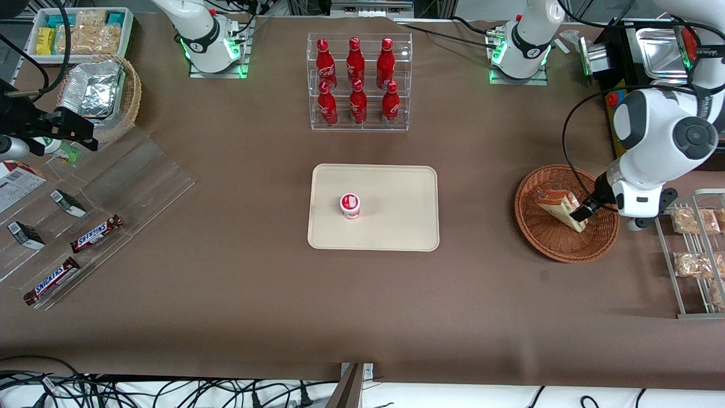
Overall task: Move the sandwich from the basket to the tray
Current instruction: 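Lower the open left gripper around the sandwich and close it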
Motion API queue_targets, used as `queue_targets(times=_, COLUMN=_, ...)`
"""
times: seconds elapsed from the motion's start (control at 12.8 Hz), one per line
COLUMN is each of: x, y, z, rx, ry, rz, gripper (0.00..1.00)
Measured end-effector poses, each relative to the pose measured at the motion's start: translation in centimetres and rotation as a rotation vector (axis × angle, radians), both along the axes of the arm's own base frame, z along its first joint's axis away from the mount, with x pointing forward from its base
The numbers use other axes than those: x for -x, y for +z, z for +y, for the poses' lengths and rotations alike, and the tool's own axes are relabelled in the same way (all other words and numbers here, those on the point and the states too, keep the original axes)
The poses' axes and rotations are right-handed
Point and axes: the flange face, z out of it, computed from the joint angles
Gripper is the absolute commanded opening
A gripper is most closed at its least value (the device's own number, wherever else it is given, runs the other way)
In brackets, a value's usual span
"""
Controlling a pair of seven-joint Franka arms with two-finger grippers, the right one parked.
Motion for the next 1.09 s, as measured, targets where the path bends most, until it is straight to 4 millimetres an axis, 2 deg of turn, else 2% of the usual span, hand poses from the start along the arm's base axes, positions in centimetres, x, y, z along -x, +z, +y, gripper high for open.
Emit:
queue_targets(times=0.16, x=1.1, y=-1.7, z=-0.1, rx=0.002, ry=0.011, rz=-0.003, gripper=1.00)
queue_targets(times=0.39, x=1.7, y=-2.7, z=-0.2, rx=0.003, ry=0.028, rz=-0.010, gripper=1.00)
queue_targets(times=0.62, x=2.8, y=-4.8, z=-0.2, rx=0.005, ry=0.030, rz=-0.024, gripper=1.00)
queue_targets(times=0.94, x=2.9, y=-6.4, z=-0.3, rx=0.007, ry=0.057, rz=-0.026, gripper=1.00)
queue_targets(times=1.01, x=2.9, y=-6.7, z=-0.3, rx=0.007, ry=0.063, rz=-0.029, gripper=0.92)
queue_targets(times=1.09, x=2.9, y=-7.2, z=-0.3, rx=0.007, ry=0.068, rz=-0.027, gripper=0.74)
